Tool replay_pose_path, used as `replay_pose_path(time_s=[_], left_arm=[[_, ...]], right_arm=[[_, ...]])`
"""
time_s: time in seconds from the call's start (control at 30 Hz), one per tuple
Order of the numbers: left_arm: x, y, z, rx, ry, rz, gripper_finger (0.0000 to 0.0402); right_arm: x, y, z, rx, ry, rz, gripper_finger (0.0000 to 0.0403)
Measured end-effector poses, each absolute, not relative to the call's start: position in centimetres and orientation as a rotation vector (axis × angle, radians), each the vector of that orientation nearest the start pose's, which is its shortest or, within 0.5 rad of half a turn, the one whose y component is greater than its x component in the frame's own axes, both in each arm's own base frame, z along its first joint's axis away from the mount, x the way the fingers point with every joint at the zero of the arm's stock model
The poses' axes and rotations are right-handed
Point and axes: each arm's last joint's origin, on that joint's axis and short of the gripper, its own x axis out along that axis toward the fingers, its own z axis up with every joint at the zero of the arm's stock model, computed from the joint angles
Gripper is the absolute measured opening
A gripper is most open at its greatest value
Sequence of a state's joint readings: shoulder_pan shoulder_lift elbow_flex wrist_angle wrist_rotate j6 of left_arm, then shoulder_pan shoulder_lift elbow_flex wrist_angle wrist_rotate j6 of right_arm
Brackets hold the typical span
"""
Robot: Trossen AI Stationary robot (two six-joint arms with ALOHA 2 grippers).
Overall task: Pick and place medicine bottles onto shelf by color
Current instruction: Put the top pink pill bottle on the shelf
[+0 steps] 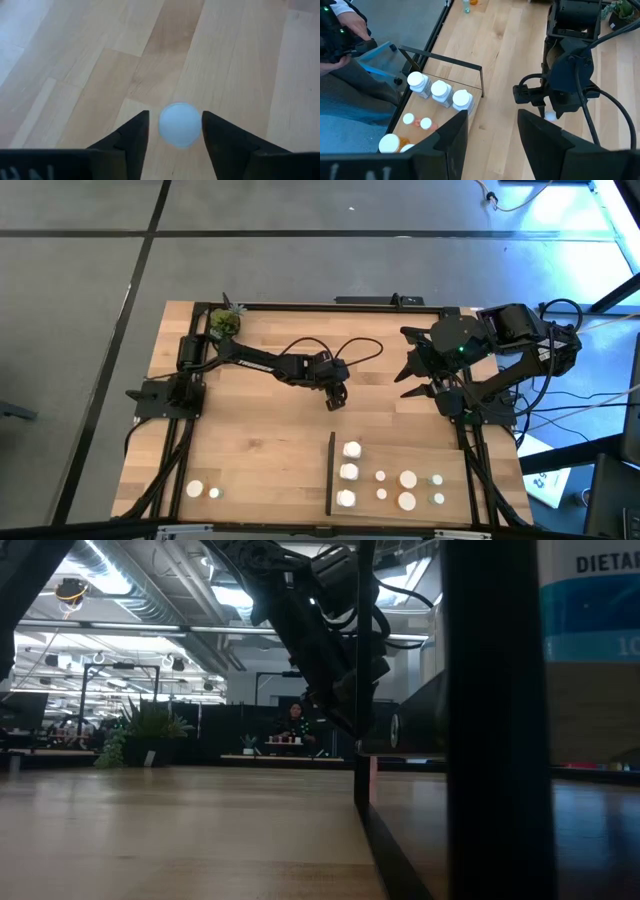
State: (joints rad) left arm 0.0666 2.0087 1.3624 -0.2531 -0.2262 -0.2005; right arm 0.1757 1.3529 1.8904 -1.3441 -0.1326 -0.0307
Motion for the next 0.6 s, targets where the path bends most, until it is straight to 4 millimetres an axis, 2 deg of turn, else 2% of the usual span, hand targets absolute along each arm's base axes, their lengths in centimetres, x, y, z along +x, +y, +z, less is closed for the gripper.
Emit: replay_pose_path(time_s=[0.2,0.43,0.6], left_arm=[[42.1,3.4,17.0,-0.096,0.862,0.389,0.0205],[41.4,3.3,19.6,-0.100,0.820,0.388,0.0210],[40.0,2.8,22.6,-0.091,0.800,0.391,0.0210]], right_arm=[[20.6,4.0,46.9,-0.046,0.805,0.304,0.0174],[20.6,4.0,46.9,-0.047,0.804,0.304,0.0174],[20.6,4.0,46.9,-0.046,0.802,0.303,0.0174]])
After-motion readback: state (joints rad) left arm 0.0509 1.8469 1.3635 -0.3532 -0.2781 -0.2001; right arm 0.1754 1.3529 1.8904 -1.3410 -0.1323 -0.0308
